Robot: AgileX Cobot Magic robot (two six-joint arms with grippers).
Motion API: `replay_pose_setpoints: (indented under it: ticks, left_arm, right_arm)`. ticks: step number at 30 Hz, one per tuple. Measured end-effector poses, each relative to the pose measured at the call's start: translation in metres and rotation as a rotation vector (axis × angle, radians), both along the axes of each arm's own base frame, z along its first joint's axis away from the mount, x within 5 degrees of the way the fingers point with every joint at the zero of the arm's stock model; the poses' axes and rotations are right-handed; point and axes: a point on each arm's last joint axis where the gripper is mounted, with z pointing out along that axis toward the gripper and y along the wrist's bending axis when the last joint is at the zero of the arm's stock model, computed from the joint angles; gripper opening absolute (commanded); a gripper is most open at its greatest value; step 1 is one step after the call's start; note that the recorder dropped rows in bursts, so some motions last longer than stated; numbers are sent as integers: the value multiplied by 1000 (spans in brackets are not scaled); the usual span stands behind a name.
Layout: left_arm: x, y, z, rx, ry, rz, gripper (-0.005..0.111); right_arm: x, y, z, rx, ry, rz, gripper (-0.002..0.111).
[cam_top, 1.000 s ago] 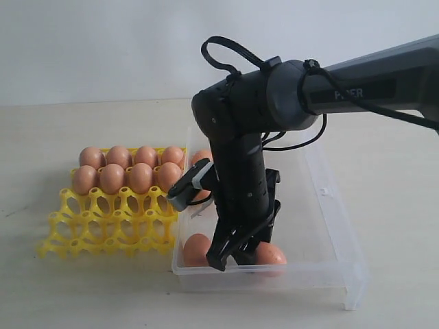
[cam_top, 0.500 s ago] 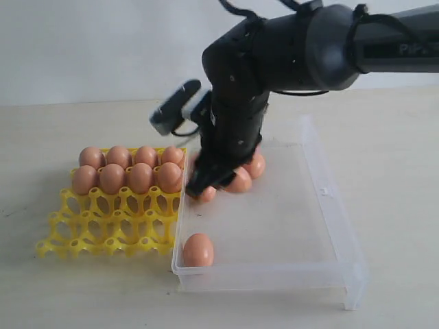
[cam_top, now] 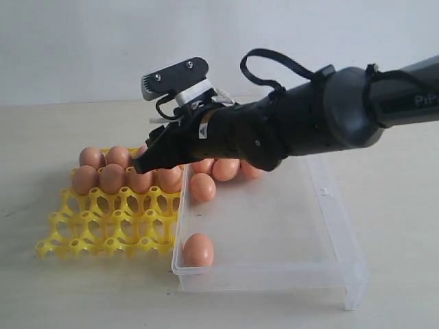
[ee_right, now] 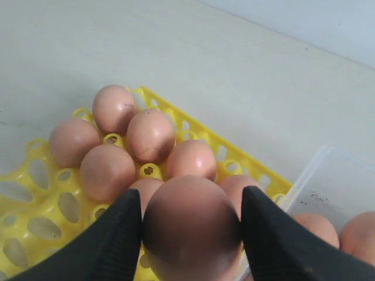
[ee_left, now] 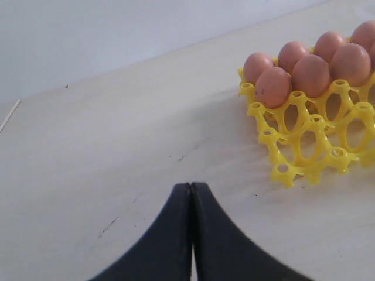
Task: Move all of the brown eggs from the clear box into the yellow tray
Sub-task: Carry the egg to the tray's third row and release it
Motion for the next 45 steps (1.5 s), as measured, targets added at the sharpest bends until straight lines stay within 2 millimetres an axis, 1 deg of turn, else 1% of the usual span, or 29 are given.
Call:
replay_pose_setpoints:
  ticks: [5, 9, 13, 19, 26, 28, 31, 37, 39, 41, 45]
  left_arm:
    - [0, 0, 0, 0, 0, 0, 0]
    - [0, 0, 0, 0, 0, 0, 0]
    - [0, 0, 0, 0, 0, 0, 0]
    - [0, 0, 0, 0, 0, 0, 0]
    - [0, 0, 0, 0, 0, 0, 0]
    - [0, 0, 0, 0, 0, 0, 0]
    - [0, 0, 0, 0, 0, 0, 0]
    - [0, 0, 0, 0, 0, 0, 0]
    - [0, 0, 0, 0, 0, 0, 0]
    - [0, 0, 0, 0, 0, 0, 0]
    - [0, 0, 0, 0, 0, 0, 0]
  right_arm:
    - [-4, -3, -22, 71, 4, -22, 0]
    - [-4, 0, -35, 106, 26, -27, 0]
    - [-3, 2, -40, 141, 43, -34, 0]
    - [-3, 2, -50, 148, 81, -51, 0]
    - [-11, 3, -61, 94, 131, -42, 1]
    - [-13, 3, -62, 91, 130, -34, 6]
    - [-13, 3, -61, 84, 101, -13, 17]
    - [-11, 6, -57, 103, 51, 12, 47]
    - [-11, 6, -57, 104, 46, 15, 54]
    - [-11, 6, -57, 106, 42, 17, 59]
    - [-11, 6, -56, 111, 37, 18, 60]
